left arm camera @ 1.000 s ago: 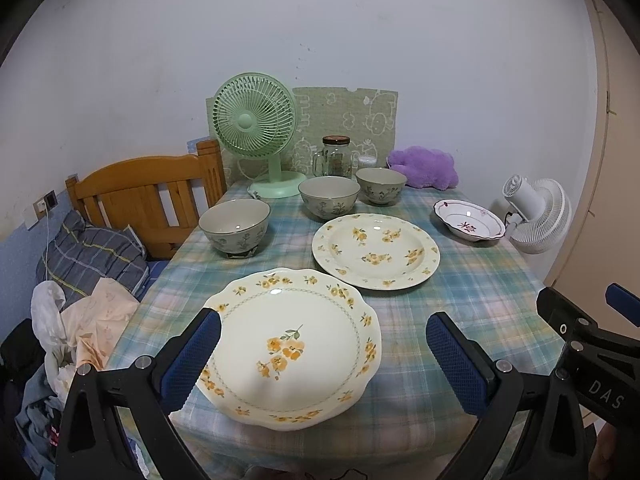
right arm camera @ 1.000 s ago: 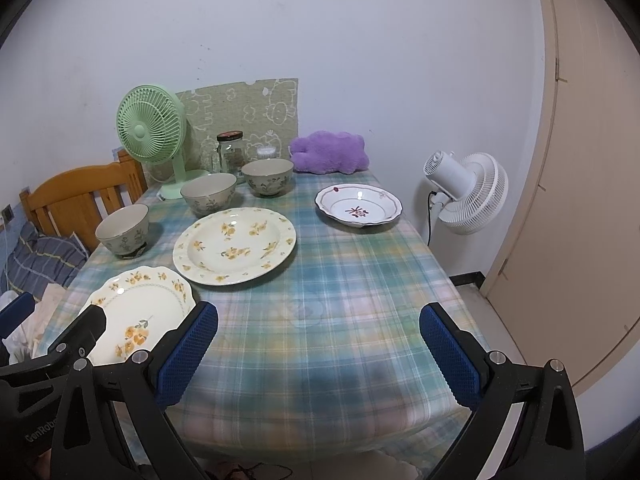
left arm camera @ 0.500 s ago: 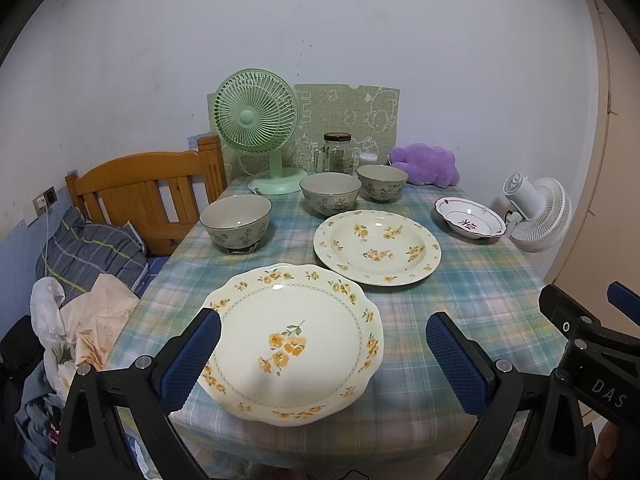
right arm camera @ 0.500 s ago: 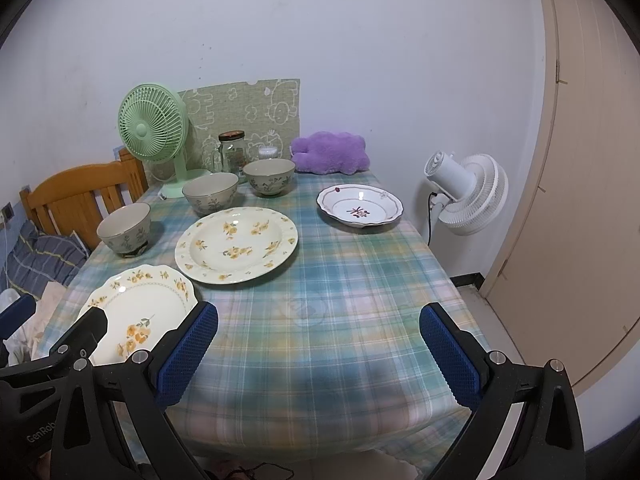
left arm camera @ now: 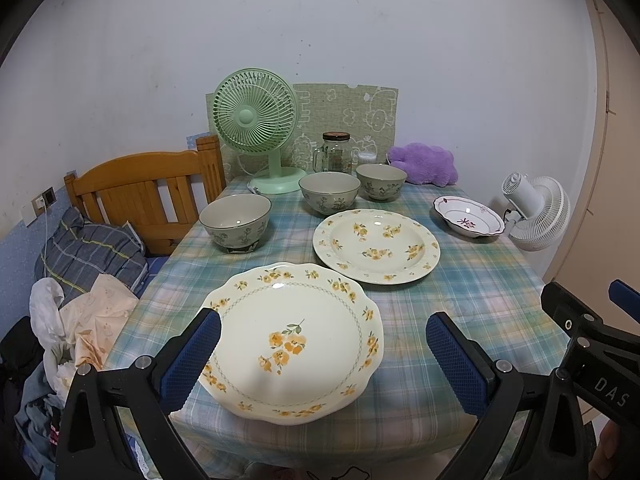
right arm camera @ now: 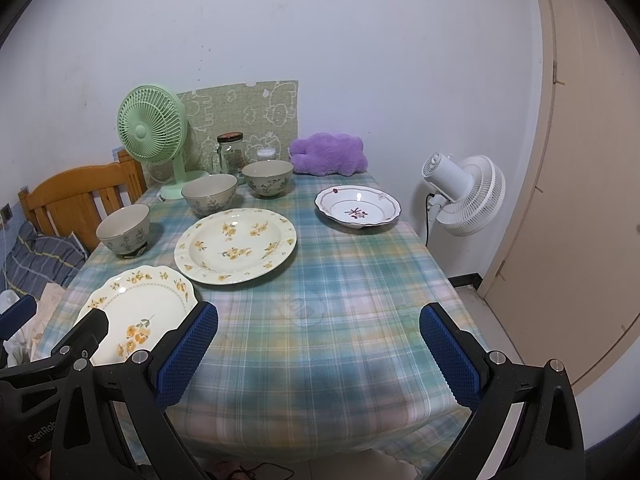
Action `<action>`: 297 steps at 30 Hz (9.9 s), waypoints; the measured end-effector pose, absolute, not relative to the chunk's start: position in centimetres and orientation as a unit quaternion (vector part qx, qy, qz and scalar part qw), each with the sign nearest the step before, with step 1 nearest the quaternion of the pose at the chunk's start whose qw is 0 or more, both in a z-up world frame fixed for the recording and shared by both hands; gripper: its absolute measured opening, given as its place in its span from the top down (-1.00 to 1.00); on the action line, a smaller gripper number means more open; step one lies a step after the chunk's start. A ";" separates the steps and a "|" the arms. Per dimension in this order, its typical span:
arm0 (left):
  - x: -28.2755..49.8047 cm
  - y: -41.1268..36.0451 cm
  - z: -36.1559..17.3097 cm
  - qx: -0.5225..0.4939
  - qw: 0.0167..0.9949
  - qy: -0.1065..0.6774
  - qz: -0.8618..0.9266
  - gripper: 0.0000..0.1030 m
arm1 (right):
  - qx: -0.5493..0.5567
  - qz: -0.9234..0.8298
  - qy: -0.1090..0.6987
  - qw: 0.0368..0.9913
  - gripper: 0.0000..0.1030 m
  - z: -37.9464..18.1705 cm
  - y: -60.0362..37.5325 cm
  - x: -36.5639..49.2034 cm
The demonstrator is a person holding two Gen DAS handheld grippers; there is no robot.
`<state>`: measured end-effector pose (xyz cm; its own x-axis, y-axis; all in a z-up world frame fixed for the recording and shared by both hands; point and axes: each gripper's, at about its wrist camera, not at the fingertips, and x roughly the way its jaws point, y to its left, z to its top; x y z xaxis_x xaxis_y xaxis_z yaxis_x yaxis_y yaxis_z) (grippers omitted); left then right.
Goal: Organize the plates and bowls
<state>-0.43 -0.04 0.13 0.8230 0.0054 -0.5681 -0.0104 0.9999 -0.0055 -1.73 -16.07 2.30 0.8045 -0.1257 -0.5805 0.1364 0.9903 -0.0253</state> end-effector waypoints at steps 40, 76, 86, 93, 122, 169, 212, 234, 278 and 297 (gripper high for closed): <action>6.5 5.8 -0.8 0.008 0.937 0.349 0.001 -0.91 | 0.017 -0.043 0.357 0.933 -0.79 1.1 -10.2 5.9; 14.8 11.3 -11.3 0.002 0.857 0.514 -0.037 -0.55 | 0.020 -0.012 0.526 0.850 -0.24 -11.0 -2.1 14.3; 15.2 11.8 -11.1 -0.002 0.847 0.528 -0.059 -0.54 | 0.020 -0.029 0.533 0.845 -0.18 -10.5 -1.5 14.3; 15.4 12.1 -8.8 0.000 0.853 0.517 -0.078 -0.54 | 0.021 -0.046 0.526 0.849 -0.18 -8.3 -1.0 14.0; 16.5 -1.8 -6.3 0.030 0.862 0.499 -0.082 -0.54 | 0.045 -0.059 0.501 0.862 -0.18 -5.4 -14.9 15.0; 18.3 -18.8 -9.2 0.052 0.845 0.525 -0.088 -0.57 | 0.025 -0.093 0.537 0.838 -0.22 -8.6 -33.1 16.5; 25.7 0.0 -5.8 0.017 0.873 0.484 -0.067 -0.97 | 0.031 -0.076 0.478 0.874 -0.58 -3.3 -14.7 23.1; 31.5 -1.4 -11.5 0.025 0.847 0.530 -0.034 -0.78 | 0.037 -0.019 0.536 0.843 -0.58 -11.1 -15.0 31.7; 25.2 2.5 -9.6 0.024 0.839 0.543 -0.028 -0.65 | 0.009 -0.015 0.553 0.833 -0.27 -9.5 -10.6 26.2; 18.6 2.3 -4.2 0.031 0.863 0.499 -0.075 -0.64 | 0.028 -0.069 0.507 0.859 -0.27 -3.3 -10.6 18.1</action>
